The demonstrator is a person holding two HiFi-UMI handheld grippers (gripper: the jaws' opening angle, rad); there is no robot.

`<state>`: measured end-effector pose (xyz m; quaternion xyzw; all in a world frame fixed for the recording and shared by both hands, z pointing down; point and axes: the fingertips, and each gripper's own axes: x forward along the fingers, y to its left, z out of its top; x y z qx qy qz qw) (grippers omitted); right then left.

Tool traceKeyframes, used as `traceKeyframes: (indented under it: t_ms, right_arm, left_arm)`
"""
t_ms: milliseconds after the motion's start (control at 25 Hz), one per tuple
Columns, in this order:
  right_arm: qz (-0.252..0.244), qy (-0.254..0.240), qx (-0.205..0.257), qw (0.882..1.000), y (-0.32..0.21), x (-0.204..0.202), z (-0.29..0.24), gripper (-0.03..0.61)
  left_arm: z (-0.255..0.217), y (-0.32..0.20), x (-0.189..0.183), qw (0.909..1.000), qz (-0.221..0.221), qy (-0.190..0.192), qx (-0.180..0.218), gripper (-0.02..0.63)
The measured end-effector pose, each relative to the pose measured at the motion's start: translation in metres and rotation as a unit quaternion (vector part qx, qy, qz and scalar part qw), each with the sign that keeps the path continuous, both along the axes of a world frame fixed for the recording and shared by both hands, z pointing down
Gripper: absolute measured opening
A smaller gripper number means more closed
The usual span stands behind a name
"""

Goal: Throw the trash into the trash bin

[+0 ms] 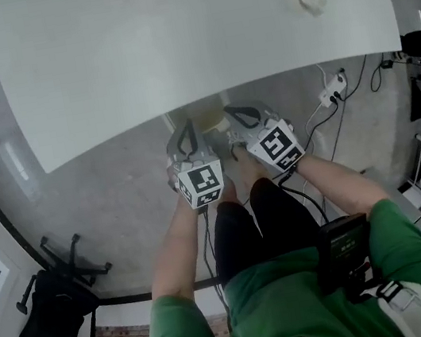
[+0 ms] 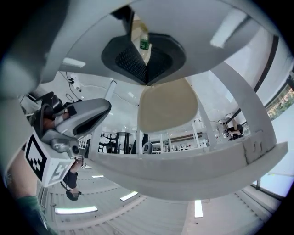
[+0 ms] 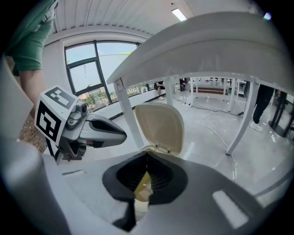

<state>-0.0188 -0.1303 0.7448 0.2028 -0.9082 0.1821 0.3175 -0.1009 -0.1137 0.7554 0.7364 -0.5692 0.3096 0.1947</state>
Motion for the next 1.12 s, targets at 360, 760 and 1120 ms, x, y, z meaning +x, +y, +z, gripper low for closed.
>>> traceKeyframes:
  t_ms: [360, 760, 1120]
  right_arm:
    - [0.06, -0.047, 0.018, 0.997, 0.0, 0.004, -0.119, 0.004]
    - [0.068, -0.093, 0.068, 0.991, 0.008, 0.008, -0.245, 0.003]
    - [0.065, -0.14, 0.128, 0.98, 0.018, 0.013, -0.333, 0.004]
  left_arm:
    - [-0.132, 0.004, -0.009, 0.9957, -0.032, 0.054, 0.068, 0.005]
    - [-0.277, 0.003, -0.001, 0.9831, -0.028, 0.083, 0.161, 0.005]
    - [-0.354, 0.021, 0.013, 0.9717, -0.013, 0.092, 0.217, 0.005]
